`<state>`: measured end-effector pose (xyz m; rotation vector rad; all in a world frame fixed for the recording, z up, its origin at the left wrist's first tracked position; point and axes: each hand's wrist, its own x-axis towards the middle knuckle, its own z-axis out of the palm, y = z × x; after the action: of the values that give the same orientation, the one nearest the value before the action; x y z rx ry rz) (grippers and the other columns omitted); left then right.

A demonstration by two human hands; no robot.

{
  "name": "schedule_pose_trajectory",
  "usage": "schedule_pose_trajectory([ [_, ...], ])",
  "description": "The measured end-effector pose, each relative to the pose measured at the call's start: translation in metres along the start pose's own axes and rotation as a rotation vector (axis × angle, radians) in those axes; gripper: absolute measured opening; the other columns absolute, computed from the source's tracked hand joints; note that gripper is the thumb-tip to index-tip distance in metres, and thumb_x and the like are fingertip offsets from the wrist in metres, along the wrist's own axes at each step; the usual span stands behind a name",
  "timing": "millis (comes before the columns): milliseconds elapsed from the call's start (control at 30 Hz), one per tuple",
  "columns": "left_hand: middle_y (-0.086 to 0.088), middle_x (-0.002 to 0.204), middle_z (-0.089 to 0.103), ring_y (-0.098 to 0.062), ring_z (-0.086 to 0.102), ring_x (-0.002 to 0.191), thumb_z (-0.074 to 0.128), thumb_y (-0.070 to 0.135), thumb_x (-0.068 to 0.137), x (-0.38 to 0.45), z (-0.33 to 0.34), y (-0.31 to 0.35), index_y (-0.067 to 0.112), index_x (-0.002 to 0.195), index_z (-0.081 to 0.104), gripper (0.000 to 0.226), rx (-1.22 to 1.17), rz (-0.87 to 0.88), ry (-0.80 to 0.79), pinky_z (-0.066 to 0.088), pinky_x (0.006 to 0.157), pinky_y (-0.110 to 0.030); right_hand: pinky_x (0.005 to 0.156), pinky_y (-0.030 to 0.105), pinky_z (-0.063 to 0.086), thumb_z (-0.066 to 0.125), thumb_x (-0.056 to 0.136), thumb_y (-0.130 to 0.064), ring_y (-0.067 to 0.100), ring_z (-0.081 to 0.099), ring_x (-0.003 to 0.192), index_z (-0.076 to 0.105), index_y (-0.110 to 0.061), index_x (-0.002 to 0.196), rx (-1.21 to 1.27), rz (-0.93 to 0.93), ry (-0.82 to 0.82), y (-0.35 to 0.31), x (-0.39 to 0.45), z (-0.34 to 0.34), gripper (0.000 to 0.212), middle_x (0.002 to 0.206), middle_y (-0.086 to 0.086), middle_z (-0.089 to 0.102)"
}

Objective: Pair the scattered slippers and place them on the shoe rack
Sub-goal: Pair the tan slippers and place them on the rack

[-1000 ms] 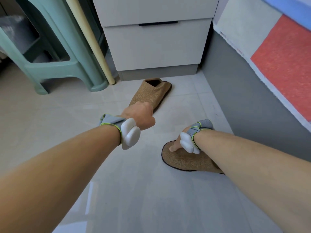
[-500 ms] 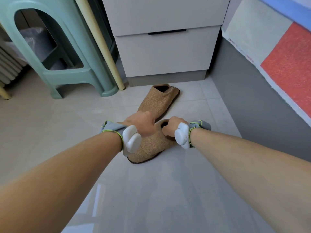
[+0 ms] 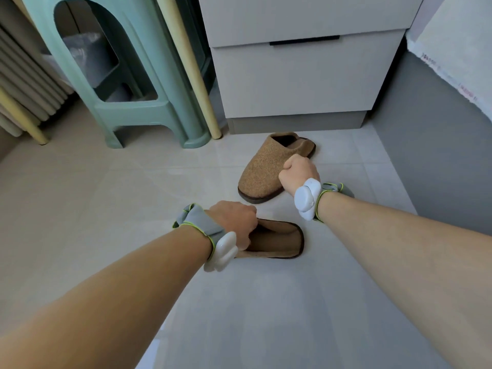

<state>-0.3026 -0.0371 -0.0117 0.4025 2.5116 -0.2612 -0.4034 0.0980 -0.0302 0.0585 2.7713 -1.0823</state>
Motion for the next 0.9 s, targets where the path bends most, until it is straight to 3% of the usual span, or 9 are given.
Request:
schedule_pose_trajectory([
  [133, 0.002, 0.113, 0.046, -0.025, 0.056, 0.086, 0.046, 0.048, 0.089, -0.008, 0.023, -0.028, 0.020, 0.108, 0.062, 0.038, -0.072, -0.207, -0.102, 0.049, 0.076, -0.037, 0.078, 0.037, 0.046, 0.054, 0.084, -0.012, 0.039, 0.059, 0.104, 0.044, -0.007, 0.131, -0.163, -0.117, 0.025, -0.009, 0.022, 0.020, 0.048, 0.142, 0.009, 0.034],
  [233, -0.002, 0.118, 0.042, -0.025, 0.054, 0.085, 0.043, 0.030, 0.090, -0.010, 0.040, -0.044, 0.013, 0.110, 0.059, 0.031, -0.133, -0.430, -0.099, 0.046, 0.072, -0.035, 0.070, 0.033, 0.038, 0.057, 0.082, -0.013, 0.036, 0.061, 0.101, 0.034, -0.010, 0.140, -0.199, -0.178, 0.029, -0.011, 0.038, 0.034, 0.062, 0.154, 0.006, 0.020],
  [367, -0.009, 0.120, 0.043, -0.027, 0.054, 0.093, 0.036, 0.024, 0.092, -0.010, 0.063, -0.078, 0.012, 0.106, 0.059, 0.030, -0.279, -0.705, -0.150, 0.045, 0.075, -0.034, 0.075, 0.034, 0.038, 0.056, 0.085, -0.016, 0.038, 0.057, 0.113, 0.022, -0.010, 0.148, -0.186, -0.086, -0.005, -0.013, 0.055, 0.047, 0.072, 0.149, 0.013, 0.031],
  [433, -0.014, 0.120, 0.048, -0.029, 0.054, 0.094, 0.037, 0.022, 0.092, -0.014, 0.066, -0.092, 0.012, 0.095, 0.059, 0.025, -0.401, -0.793, -0.130, 0.046, 0.078, -0.036, 0.075, 0.034, 0.038, 0.059, 0.088, -0.024, 0.038, 0.057, 0.113, 0.032, -0.005, 0.140, -0.198, -0.067, 0.020, -0.012, 0.059, 0.052, 0.062, 0.141, 0.015, 0.041],
  [533, -0.016, 0.130, 0.056, -0.032, 0.055, 0.113, 0.038, 0.017, 0.100, -0.011, 0.064, -0.106, 0.009, 0.116, 0.060, 0.028, -0.601, -0.843, -0.021, 0.042, 0.096, -0.039, 0.076, 0.035, 0.042, 0.060, 0.088, -0.037, 0.037, 0.059, 0.111, 0.045, -0.006, 0.122, -0.255, -0.100, 0.026, -0.011, 0.056, 0.057, 0.048, 0.126, 0.015, 0.055],
  [600, -0.020, 0.134, 0.054, -0.033, 0.055, 0.111, 0.035, 0.022, 0.103, -0.009, 0.062, -0.112, 0.011, 0.109, 0.052, 0.022, -0.905, -0.925, 0.032, 0.041, 0.096, -0.037, 0.074, 0.035, 0.042, 0.055, 0.087, -0.037, 0.038, 0.060, 0.105, 0.051, -0.010, 0.107, -0.353, -0.158, -0.001, -0.011, 0.046, 0.059, 0.033, 0.115, 0.014, 0.063],
  [667, -0.019, 0.131, 0.053, -0.035, 0.055, 0.112, 0.033, 0.031, 0.100, -0.009, 0.064, -0.120, 0.010, 0.106, 0.047, 0.025, -1.148, -1.053, 0.141, 0.042, 0.104, -0.040, 0.075, 0.034, 0.044, 0.051, 0.083, -0.032, 0.037, 0.061, 0.101, 0.054, -0.014, 0.092, -0.436, -0.204, -0.092, -0.015, 0.033, 0.059, 0.021, 0.108, 0.012, 0.064],
  [767, -0.013, 0.130, 0.048, -0.035, 0.055, 0.109, 0.045, 0.037, 0.098, -0.016, 0.068, -0.129, 0.008, 0.133, 0.046, 0.046, -1.509, -1.112, 0.302, 0.050, 0.094, -0.042, 0.071, 0.033, 0.046, 0.050, 0.077, -0.028, 0.033, 0.060, 0.089, 0.055, -0.012, 0.080, -0.438, -0.222, -0.291, -0.028, 0.011, 0.063, 0.016, 0.097, 0.009, 0.062],
  [900, -0.014, 0.141, 0.034, -0.035, 0.053, 0.109, 0.050, 0.047, 0.090, -0.022, 0.082, -0.141, 0.012, 0.135, 0.050, 0.057, -1.318, -1.042, 0.339, 0.046, 0.099, -0.042, 0.072, 0.036, 0.051, 0.050, 0.080, -0.026, 0.033, 0.065, 0.081, 0.053, -0.012, 0.078, -0.283, -0.213, -0.491, -0.052, -0.025, 0.083, 0.015, 0.084, 0.010, 0.060],
])
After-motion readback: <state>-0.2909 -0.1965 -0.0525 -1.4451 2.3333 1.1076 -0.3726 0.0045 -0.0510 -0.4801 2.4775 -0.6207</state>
